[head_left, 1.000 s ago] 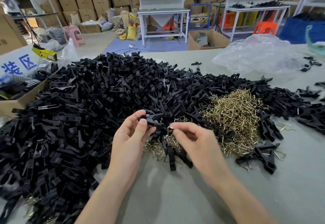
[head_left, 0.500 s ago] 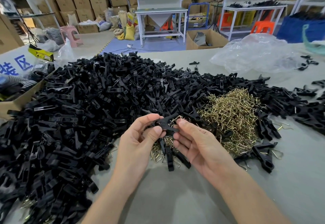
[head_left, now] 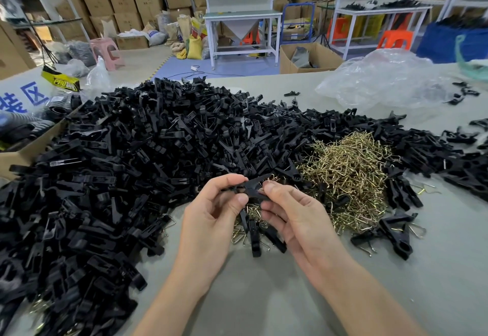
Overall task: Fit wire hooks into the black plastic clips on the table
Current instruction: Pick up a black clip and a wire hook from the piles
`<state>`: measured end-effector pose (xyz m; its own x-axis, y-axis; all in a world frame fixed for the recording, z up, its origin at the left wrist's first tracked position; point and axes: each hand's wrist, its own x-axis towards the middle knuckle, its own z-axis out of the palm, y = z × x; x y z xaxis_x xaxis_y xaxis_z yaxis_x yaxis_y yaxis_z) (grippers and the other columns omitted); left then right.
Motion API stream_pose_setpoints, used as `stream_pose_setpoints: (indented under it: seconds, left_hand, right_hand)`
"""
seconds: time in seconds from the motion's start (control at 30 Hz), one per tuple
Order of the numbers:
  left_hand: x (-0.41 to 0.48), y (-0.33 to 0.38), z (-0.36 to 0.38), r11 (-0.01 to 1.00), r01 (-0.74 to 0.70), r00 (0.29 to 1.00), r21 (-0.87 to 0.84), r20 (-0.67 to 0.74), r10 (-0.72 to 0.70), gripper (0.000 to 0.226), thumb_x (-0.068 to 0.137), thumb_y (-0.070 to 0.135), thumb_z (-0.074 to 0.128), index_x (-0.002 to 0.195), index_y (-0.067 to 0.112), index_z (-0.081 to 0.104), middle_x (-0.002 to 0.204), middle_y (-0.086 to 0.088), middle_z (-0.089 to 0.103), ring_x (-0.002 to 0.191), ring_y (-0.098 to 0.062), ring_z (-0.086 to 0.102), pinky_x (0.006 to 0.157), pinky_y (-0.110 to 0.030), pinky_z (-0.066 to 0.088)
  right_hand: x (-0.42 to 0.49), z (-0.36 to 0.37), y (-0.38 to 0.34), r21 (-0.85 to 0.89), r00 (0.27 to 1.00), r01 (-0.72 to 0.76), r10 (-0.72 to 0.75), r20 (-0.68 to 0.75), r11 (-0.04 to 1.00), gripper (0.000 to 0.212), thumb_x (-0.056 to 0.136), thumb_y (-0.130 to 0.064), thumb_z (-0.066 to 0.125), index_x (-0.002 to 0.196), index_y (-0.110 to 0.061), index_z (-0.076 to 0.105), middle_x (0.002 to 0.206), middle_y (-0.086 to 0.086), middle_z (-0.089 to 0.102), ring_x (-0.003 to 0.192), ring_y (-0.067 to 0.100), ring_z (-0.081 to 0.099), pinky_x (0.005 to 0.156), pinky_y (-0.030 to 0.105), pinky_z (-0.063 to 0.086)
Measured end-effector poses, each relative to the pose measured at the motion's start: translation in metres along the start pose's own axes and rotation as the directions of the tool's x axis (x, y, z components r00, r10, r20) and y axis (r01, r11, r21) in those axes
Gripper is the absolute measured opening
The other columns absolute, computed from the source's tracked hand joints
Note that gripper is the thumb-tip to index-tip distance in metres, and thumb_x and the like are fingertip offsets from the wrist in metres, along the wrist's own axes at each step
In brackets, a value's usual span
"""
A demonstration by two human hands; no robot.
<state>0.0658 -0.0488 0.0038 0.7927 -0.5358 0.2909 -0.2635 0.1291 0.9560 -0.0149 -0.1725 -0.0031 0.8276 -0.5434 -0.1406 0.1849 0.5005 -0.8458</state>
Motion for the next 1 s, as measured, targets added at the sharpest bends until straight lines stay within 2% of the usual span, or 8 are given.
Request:
stream_pose_setpoints:
  seconds: [0.2,0.33,0.47,0.6,0.7,0.8,0.9,1.0]
  left_hand:
    - [0.001,0.000,-0.005,0.999,-0.013,1.000,0.052,0.026,0.011,0.035,0.094,0.005,0.065,0.107,0.037,0.069,0.094,0.010,0.076,0.089,-0.004,0.069,0.077,-0.009,0.049]
    - [-0.002,0.000,-0.005,0.987,-0.066,0.992,0.147,0.112,0.049,0.035,0.097,0.007,0.060,0.119,0.034,0.065,0.107,0.008,0.072,0.101,-0.009,0.066,0.086,-0.017,0.050]
    - [-0.003,0.000,-0.002,0.983,-0.086,0.989,0.165,0.136,0.064,0.031,0.098,0.009,0.058,0.117,0.033,0.063,0.107,0.008,0.072,0.099,-0.008,0.067,0.083,-0.015,0.049]
    - [-0.005,0.002,-0.004,0.989,-0.043,0.988,0.144,0.151,0.021,0.024,0.092,0.035,0.056,0.109,0.050,0.063,0.089,0.020,0.073,0.072,0.004,0.063,0.064,-0.007,0.045]
    - [-0.005,0.003,-0.004,0.988,-0.078,0.983,0.132,0.174,0.054,0.023,0.096,0.037,0.055,0.110,0.054,0.063,0.086,0.023,0.070,0.070,0.006,0.059,0.065,-0.007,0.044]
    - [-0.007,0.002,-0.001,0.993,-0.082,0.980,0.088,0.188,0.064,0.022,0.097,0.040,0.053,0.113,0.050,0.064,0.093,0.011,0.073,0.079,-0.008,0.065,0.068,-0.025,0.056]
    - [-0.011,0.002,0.003,0.998,-0.045,0.980,0.047,0.194,0.035,0.024,0.094,0.042,0.054,0.114,0.048,0.066,0.092,-0.001,0.070,0.081,-0.027,0.066,0.063,-0.043,0.060]
    - [-0.012,0.003,0.004,0.998,-0.032,0.978,0.046,0.206,0.022,0.027,0.090,0.045,0.057,0.115,0.044,0.068,0.092,0.013,0.072,0.078,-0.006,0.068,0.065,-0.019,0.054]
  right_hand:
    - [-0.001,-0.005,-0.011,-0.111,0.991,-0.056,0.068,0.112,0.992,0.028,0.072,-0.034,0.080,0.093,-0.016,0.081,0.099,0.005,0.077,0.083,0.012,0.070,0.074,0.023,0.056]
    - [-0.003,-0.009,-0.021,-0.056,0.963,-0.154,0.162,0.216,0.987,0.026,0.083,-0.031,0.073,0.101,-0.012,0.079,0.108,0.013,0.075,0.085,0.018,0.070,0.075,0.029,0.060]
    - [-0.004,-0.011,-0.019,0.026,0.928,-0.266,0.249,0.277,0.964,0.021,0.092,-0.031,0.068,0.099,-0.014,0.078,0.110,0.013,0.073,0.092,0.024,0.072,0.078,0.034,0.060]
    - [-0.004,-0.015,-0.016,0.086,0.880,-0.328,0.271,0.391,0.941,0.025,0.095,-0.030,0.065,0.111,-0.013,0.075,0.122,0.014,0.069,0.107,0.025,0.068,0.087,0.035,0.057]
    - [-0.003,-0.017,-0.014,0.108,0.862,-0.336,0.259,0.436,0.936,0.040,0.098,-0.029,0.065,0.134,-0.012,0.063,0.137,0.016,0.061,0.121,0.027,0.063,0.094,0.039,0.055]
    - [-0.002,-0.013,-0.007,0.136,0.854,-0.290,0.192,0.483,0.947,0.058,0.094,-0.034,0.070,0.147,-0.024,0.050,0.154,0.021,0.042,0.139,0.037,0.047,0.101,0.052,0.049]
    - [-0.005,-0.005,0.002,0.117,0.833,-0.259,0.161,0.529,0.959,0.060,0.093,-0.040,0.066,0.148,-0.027,0.047,0.157,0.022,0.035,0.135,0.037,0.046,0.110,0.061,0.040]
    - [-0.006,-0.001,0.005,0.131,0.834,-0.268,0.162,0.527,0.955,0.065,0.085,-0.048,0.072,0.145,-0.030,0.053,0.154,0.014,0.045,0.134,0.033,0.047,0.117,0.062,0.028]
